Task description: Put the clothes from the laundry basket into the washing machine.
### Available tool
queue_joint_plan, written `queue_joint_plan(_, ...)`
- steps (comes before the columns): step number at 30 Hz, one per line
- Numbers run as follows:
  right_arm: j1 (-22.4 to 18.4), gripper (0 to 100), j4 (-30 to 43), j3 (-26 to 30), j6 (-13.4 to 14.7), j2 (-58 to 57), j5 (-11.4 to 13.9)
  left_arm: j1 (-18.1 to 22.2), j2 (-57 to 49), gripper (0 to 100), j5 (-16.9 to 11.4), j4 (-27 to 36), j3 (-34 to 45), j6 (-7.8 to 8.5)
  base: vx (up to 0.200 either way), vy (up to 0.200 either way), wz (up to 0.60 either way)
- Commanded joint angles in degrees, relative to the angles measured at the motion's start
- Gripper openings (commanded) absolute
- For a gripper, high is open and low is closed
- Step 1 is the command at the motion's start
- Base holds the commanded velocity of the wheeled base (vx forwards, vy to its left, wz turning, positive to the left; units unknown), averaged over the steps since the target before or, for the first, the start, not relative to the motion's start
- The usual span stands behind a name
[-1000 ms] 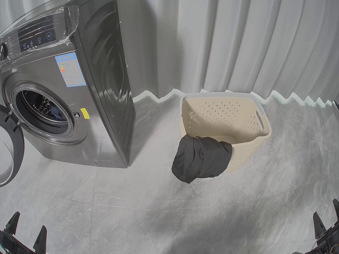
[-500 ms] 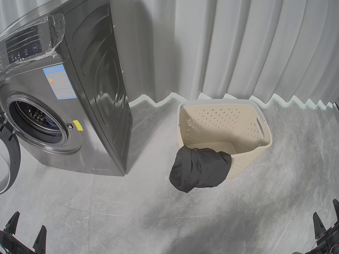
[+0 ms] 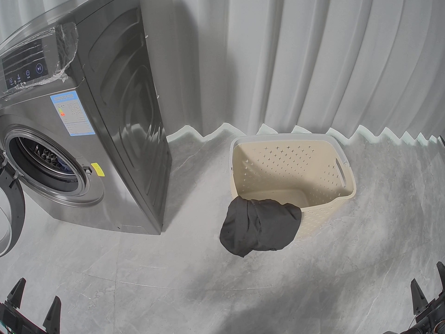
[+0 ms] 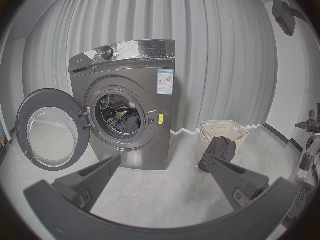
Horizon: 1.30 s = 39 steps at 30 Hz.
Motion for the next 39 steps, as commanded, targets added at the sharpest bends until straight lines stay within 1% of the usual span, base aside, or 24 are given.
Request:
queue_joint_plan(1,0.1,100,0.0,0.9,0.0,-0.6,0.0,0.0,-0.6,100,0.0,0.0,0.7,-0.06,0.000,0.000,0.00)
queue_joint_plan(12,0.1,100,0.0,1.0,-0.1,-0.5,0.1,0.0,-0.6,100,0.0,0.0,0.7,0.03,0.000,0.000,0.00)
queue_joint_plan(21,0.1,100,0.0,0.9,-0.3,-0.6,0.3,0.0,-0.6,100,0.0,0.0,0.7,0.03,0.200,0.000,0.00)
queue_joint_plan(23,0.1,100,0.1,0.9,-0.1,-0.6,0.2,0.0,-0.6,100,0.0,0.0,0.7,-0.06,0.200,0.000,0.00)
queue_joint_plan(24,0.1,100,0.2,0.9,0.0,-0.6,-0.2,0.0,-0.6,100,0.0,0.0,0.7,-0.32,0.200,0.000,0.00)
queue_joint_plan(27,0.2,100,0.0,1.0,0.1,-0.6,-0.7,0.0,-0.6,100,0.1,0.0,0.7,-0.50,0.000,0.000,0.00)
queue_joint_plan(28,0.2,100,-0.4,0.7,0.0,-0.7,-0.5,0.0,-0.6,100,0.1,0.0,0.7,-0.50,0.000,0.000,0.00)
queue_joint_plan(29,0.2,100,-1.6,-0.7,-0.2,-0.9,-0.2,0.0,-0.6,100,0.1,0.0,0.7,-0.50,0.000,0.000,0.00)
queue_joint_plan(30,0.2,100,-3.0,-3.2,0.0,-0.4,-0.3,0.0,-0.6,100,0.1,0.0,0.7,-0.50,0.000,0.000,0.00)
queue_joint_plan(31,0.2,100,-3.3,-4.2,0.0,-0.2,-0.3,0.0,-0.6,100,0.1,0.0,0.7,-0.50,0.000,0.000,0.00)
queue_joint_plan(32,0.7,100,-4.1,-9.0,0.5,3.6,-0.1,0.0,-0.6,100,0.1,0.0,0.7,-0.32,0.000,0.000,0.00)
queue_joint_plan(33,1.2,100,-4.2,-10.0,0.9,7.7,0.1,0.0,-0.6,100,0.1,0.0,0.7,-0.06,0.000,0.000,0.00)
queue_joint_plan(35,3.1,100,-4.0,-9.6,2.1,12.8,0.4,0.0,-0.6,100,0.1,0.0,0.7,-0.06,0.000,0.000,0.00)
queue_joint_plan(37,6.1,100,-4.0,-8.2,4.9,18.2,1.8,0.0,-0.6,100,0.0,0.0,0.7,-0.06,-0.100,0.000,0.00)
queue_joint_plan(39,8.1,100,-4.4,-7.8,6.7,25.2,2.5,0.0,-0.6,100,0.1,0.0,0.7,-0.32,-0.200,0.000,0.00)
